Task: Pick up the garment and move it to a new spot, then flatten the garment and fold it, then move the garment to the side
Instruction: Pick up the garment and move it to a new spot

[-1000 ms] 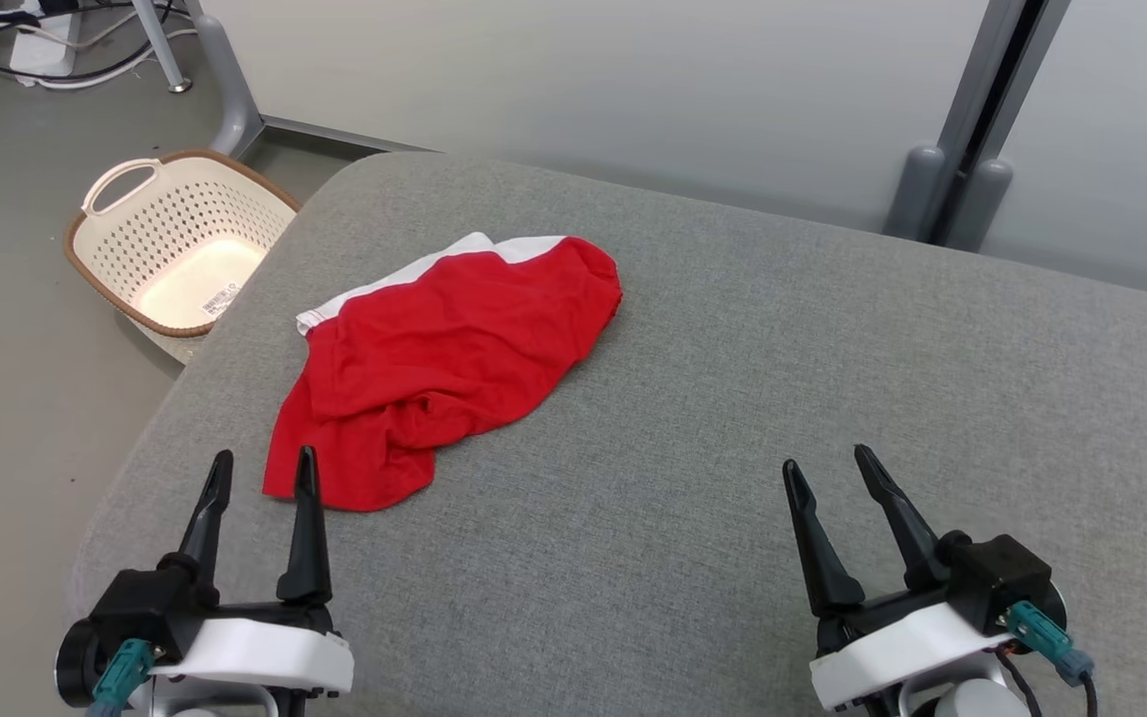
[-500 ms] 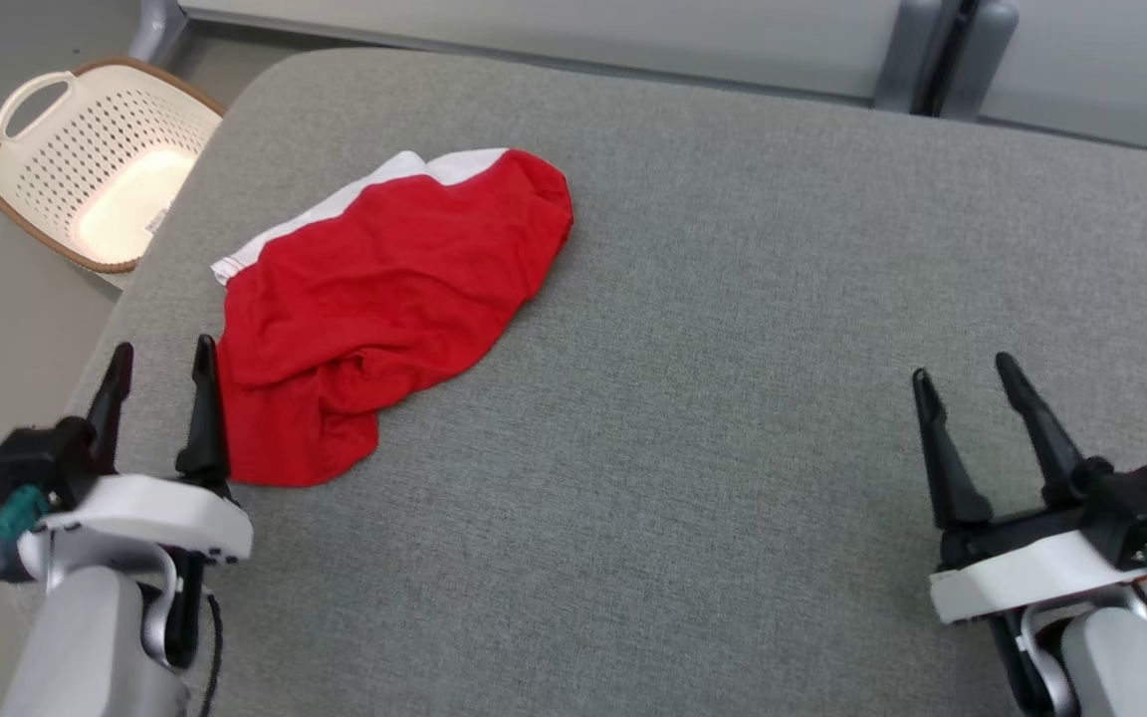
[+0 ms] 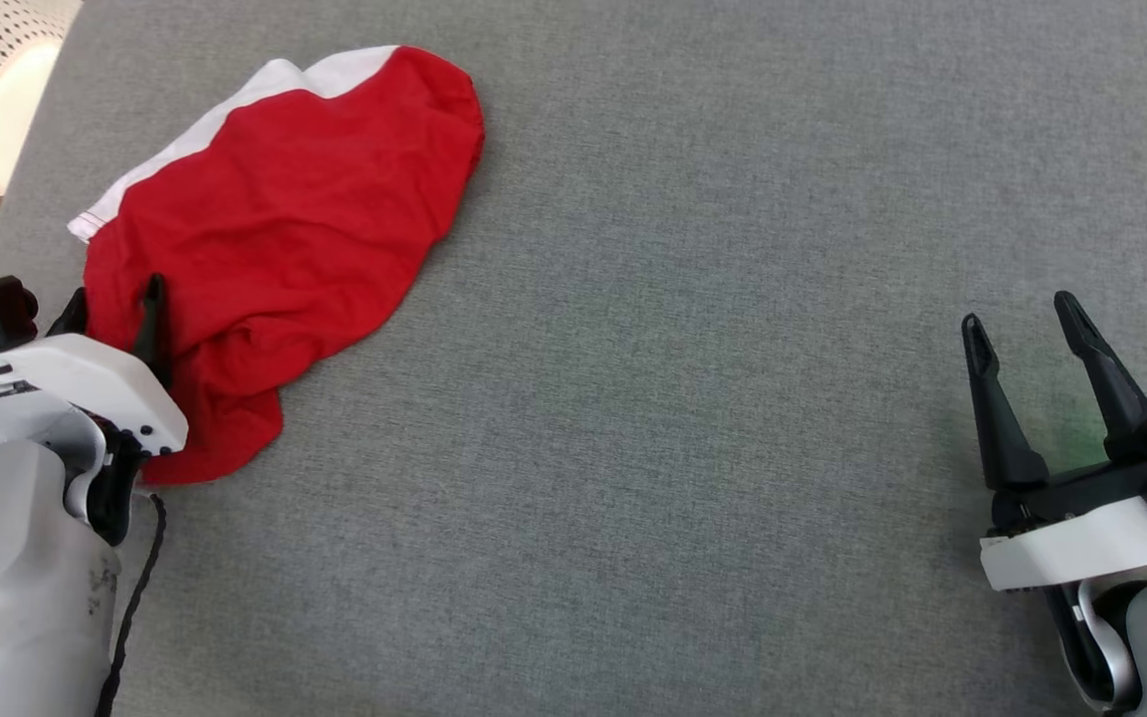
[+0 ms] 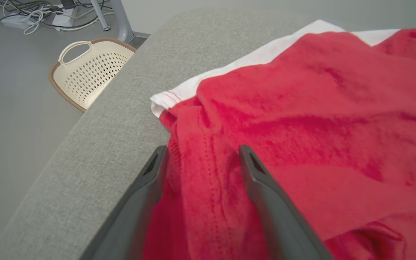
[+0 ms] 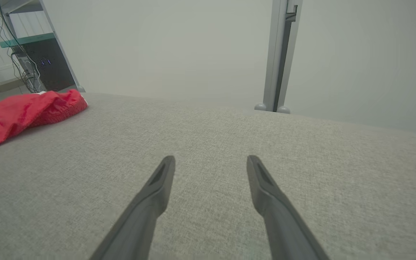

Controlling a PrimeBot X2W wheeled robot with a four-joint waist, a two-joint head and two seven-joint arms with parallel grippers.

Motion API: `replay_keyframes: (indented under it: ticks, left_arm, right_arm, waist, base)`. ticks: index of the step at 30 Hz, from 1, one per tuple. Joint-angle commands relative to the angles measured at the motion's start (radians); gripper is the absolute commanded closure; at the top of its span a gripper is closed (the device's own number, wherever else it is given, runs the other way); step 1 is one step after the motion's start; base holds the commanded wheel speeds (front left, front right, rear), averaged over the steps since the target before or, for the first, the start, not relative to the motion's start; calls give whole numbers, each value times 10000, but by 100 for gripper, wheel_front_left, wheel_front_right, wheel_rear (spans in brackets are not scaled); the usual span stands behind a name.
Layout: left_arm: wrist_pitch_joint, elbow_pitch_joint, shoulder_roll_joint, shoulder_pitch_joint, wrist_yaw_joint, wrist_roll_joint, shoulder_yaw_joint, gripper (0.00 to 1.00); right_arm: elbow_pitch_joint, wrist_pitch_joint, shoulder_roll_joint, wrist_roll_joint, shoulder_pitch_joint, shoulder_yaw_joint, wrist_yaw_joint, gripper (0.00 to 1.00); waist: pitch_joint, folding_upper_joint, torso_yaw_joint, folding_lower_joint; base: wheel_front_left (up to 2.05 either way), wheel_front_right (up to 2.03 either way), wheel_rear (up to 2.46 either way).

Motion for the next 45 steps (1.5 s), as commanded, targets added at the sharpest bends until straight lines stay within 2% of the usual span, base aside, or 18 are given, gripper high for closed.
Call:
replay_keyframes:
  ticks: [1,8,9,10,14,21,25,31,36,42,45]
  left_arm:
    - [144,288,216,-308,1,-152,-98,0]
    - [607,1675,579,-1098,0,-387,-150,0]
    - [699,1999,598,-1224,-1,-470,-187,79]
    - [676,2083,593,-1268,-1,-526,-206,100]
    - [369,2121,675,-1337,3,-654,-336,100]
    - [-1466,1788,1033,-1369,24,-553,-426,100]
    - [-1853,851,1134,-1253,344,-44,-669,100]
    - [-1883,-1492,1038,-660,754,602,-886,100]
    - [-1698,-3020,787,-137,905,947,-1381,100]
    - [-741,-4786,89,461,974,1177,-2233,100]
    - [-352,-5542,-476,679,1135,1155,-2610,100]
  right_arm:
    - [-126,37,-54,-98,9,-40,-5,0]
    - [-328,85,-18,-88,104,-154,-5,0]
    - [-312,41,36,-82,71,-172,-5,0]
    - [-286,-1,75,-69,49,-165,-5,0]
    - [-143,-117,172,-26,-7,-138,-5,0]
    - [440,-510,519,121,-143,-63,-5,0]
    - [840,-734,725,232,-155,-49,-5,0]
    - [1281,-960,946,354,-216,-21,-5,0]
    - [1596,-1076,1113,463,-217,43,-5,0]
    - [1848,-1182,1314,568,-300,68,-5,0]
    - [1907,-1205,1379,640,-372,41,-5,0]
  waist:
    - [247,0,-234,0]
    - [476,0,-516,0]
    - [484,0,-607,0]
    - [472,0,-649,0]
    - [383,0,-740,0]
    - [-286,0,-896,0]
    - [-829,0,-955,0]
    - [-1425,0,-1106,0]
    - [-1748,0,-1341,0]
    - [-1994,0,-1858,0]
    - [-1981,0,-2166,0]
  base:
    - [0,0,0]
    - [0,0,0]
    - [0,0,0]
    - [0,0,0]
    - [0,0,0]
    - [0,0,0]
    - [0,0,0]
    - [0,0,0]
    - [0,0,0]
    - [0,0,0]
    - [0,0,0]
